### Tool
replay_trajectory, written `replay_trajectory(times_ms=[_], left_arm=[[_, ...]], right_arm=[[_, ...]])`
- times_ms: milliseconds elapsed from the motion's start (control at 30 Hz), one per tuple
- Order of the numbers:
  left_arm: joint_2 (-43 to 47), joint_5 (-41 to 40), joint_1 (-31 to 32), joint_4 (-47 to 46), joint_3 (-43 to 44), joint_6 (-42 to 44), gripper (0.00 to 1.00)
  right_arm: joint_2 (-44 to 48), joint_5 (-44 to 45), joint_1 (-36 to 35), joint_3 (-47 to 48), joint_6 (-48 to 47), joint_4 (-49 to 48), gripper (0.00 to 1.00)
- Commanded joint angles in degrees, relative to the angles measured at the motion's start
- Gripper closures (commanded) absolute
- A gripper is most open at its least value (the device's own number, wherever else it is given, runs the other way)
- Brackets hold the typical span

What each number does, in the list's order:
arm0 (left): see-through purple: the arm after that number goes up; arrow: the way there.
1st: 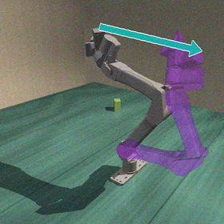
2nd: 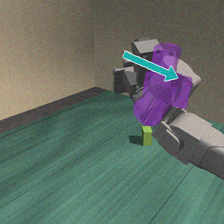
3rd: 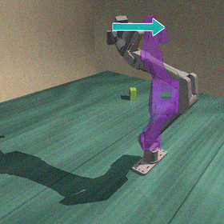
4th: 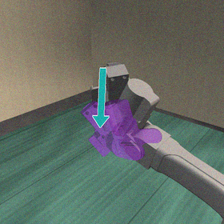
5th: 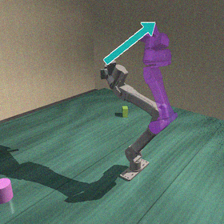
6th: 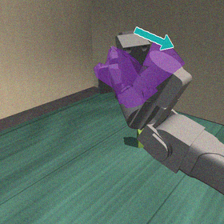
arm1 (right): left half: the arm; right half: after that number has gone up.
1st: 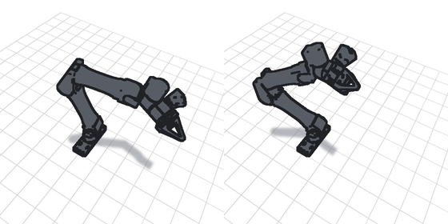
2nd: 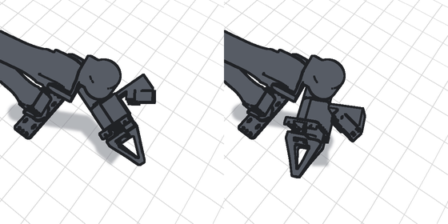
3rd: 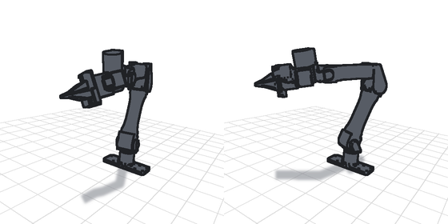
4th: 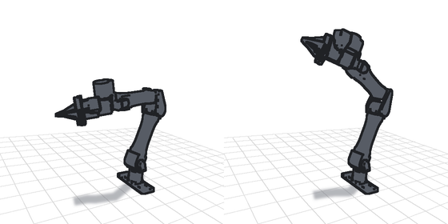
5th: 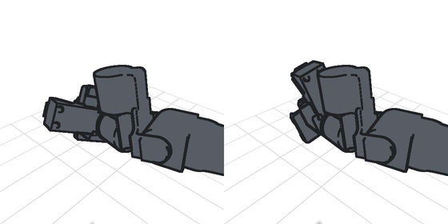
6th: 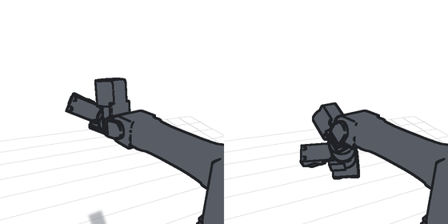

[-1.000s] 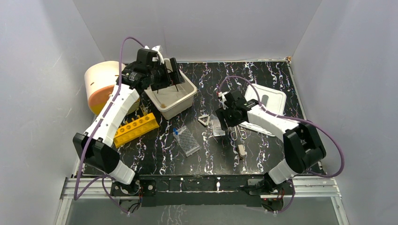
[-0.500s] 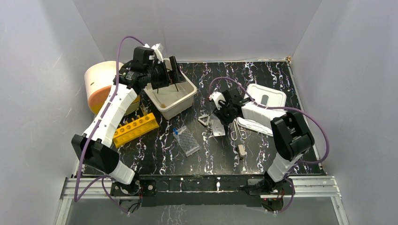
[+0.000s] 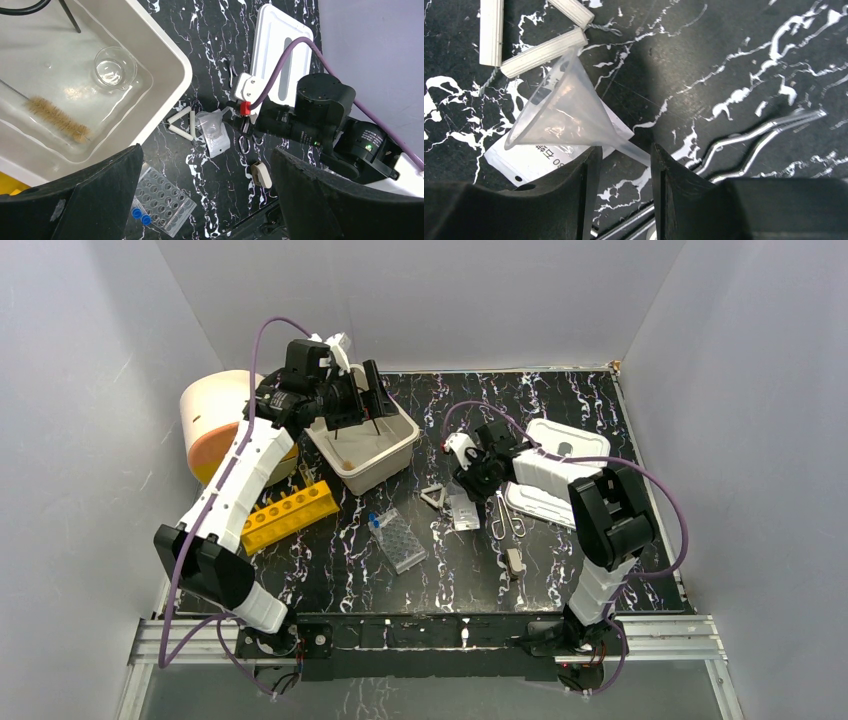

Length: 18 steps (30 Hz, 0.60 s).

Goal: Organize the chemistry lab equipment

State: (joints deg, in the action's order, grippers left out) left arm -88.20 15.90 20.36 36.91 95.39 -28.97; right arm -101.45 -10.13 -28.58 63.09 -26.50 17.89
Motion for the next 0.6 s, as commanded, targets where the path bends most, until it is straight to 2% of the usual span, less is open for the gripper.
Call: replay_trajectory(times_ms=[0,133,367,567], left_arm=[[-0.93,1.75,-0.31,0.2,1.13,0.37,0.02],[-1.13,2.16,-0.31,0.21,1.01,0.21,0.02],[-0.59,1.91,-0.3,0.44,0.74,0.32,0.02],[0.0,0.59,-0.27,0.78,0.7,0.31,0.02]], right_arm=[[-2.6,-5.21,-0.06,3.09,-2.41,1.02,0.52],[-4.5,-6.67,-0.02,4.44,-2.94,2.45,0.56],[-3.77,-6.42,-0.03,5.43,-2.98,3.52,0.81],[1.72,-7.72,-0.02,6.17,-1.91,4.78,0.86]])
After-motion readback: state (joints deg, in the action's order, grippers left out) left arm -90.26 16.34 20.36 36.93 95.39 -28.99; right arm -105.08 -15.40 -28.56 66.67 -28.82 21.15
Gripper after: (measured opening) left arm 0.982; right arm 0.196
